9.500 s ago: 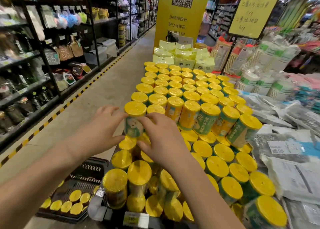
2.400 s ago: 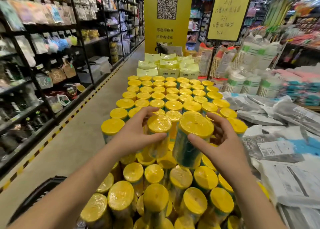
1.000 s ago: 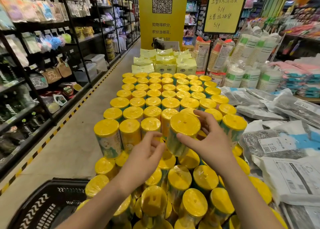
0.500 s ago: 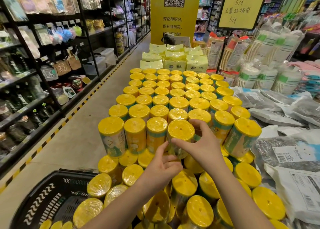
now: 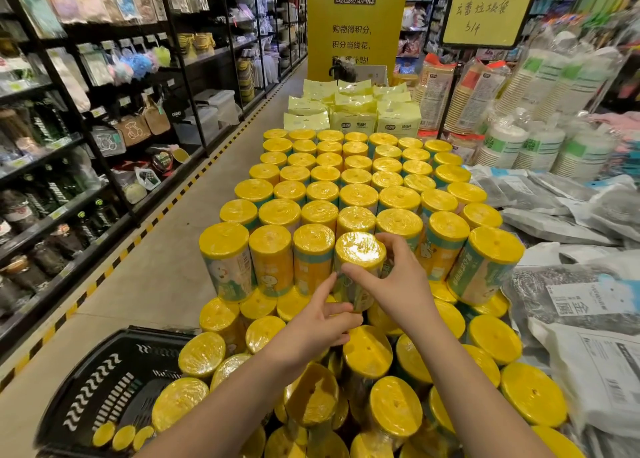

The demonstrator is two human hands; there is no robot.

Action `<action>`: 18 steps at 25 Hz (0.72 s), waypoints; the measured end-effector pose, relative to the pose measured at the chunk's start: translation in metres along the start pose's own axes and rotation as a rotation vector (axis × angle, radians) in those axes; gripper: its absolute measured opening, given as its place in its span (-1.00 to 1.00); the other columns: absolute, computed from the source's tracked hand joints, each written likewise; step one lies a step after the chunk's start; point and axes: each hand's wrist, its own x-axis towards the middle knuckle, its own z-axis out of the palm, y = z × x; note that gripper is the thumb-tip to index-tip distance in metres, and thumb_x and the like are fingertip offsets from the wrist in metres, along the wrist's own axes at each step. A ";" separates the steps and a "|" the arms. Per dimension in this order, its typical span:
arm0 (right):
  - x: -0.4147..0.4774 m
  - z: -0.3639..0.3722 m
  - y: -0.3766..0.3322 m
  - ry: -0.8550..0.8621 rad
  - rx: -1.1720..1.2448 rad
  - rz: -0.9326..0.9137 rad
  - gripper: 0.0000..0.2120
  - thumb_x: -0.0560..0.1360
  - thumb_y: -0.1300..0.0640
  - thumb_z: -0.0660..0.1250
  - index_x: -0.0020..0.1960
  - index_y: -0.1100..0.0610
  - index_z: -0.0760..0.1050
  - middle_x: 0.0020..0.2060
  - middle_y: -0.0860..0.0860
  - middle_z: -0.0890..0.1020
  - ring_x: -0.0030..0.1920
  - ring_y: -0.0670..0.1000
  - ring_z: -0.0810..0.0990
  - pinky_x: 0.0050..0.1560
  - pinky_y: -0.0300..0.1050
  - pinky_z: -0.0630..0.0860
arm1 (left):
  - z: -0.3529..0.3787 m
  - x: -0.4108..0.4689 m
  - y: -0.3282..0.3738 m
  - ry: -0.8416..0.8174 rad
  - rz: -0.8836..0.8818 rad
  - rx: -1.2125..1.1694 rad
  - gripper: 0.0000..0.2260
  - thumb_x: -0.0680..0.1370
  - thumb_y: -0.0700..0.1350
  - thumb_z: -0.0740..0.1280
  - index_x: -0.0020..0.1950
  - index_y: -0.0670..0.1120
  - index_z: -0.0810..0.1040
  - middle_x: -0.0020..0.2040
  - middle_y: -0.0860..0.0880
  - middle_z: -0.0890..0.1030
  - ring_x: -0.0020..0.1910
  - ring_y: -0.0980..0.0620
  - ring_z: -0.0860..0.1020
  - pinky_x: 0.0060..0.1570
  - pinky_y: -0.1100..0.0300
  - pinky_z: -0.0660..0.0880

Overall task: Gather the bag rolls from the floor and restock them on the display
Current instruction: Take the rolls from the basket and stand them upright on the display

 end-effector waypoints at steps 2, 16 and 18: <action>-0.001 0.000 0.001 -0.019 -0.032 -0.018 -0.24 0.38 -0.33 0.48 0.46 -0.09 0.31 0.34 -0.13 0.45 0.33 -0.07 0.43 0.16 -0.18 0.39 | -0.003 -0.004 0.005 0.011 0.003 0.062 -0.12 0.42 0.13 0.48 0.60 0.29 0.03 0.40 0.00 0.49 0.25 0.10 0.57 0.32 0.02 0.52; -0.060 0.009 -0.084 -0.403 -0.590 -0.568 -0.34 0.54 -0.17 0.37 0.56 -0.07 0.25 0.51 0.01 0.32 0.49 0.09 0.31 0.41 0.01 0.36 | -0.066 -0.127 0.036 0.409 0.104 1.425 -0.38 0.61 0.21 0.25 0.60 0.06 0.14 0.60 -0.08 0.09 0.58 -0.10 0.07 0.51 -0.02 0.23; -0.072 0.031 -0.104 -0.452 -0.586 -0.625 -0.34 0.52 -0.17 0.39 0.55 -0.06 0.29 0.50 0.05 0.33 0.49 0.12 0.31 0.41 0.03 0.35 | -0.084 -0.149 0.026 0.487 0.038 1.427 -0.40 0.61 0.18 0.26 0.59 0.04 0.16 0.60 -0.10 0.10 0.57 -0.11 0.09 0.50 -0.03 0.23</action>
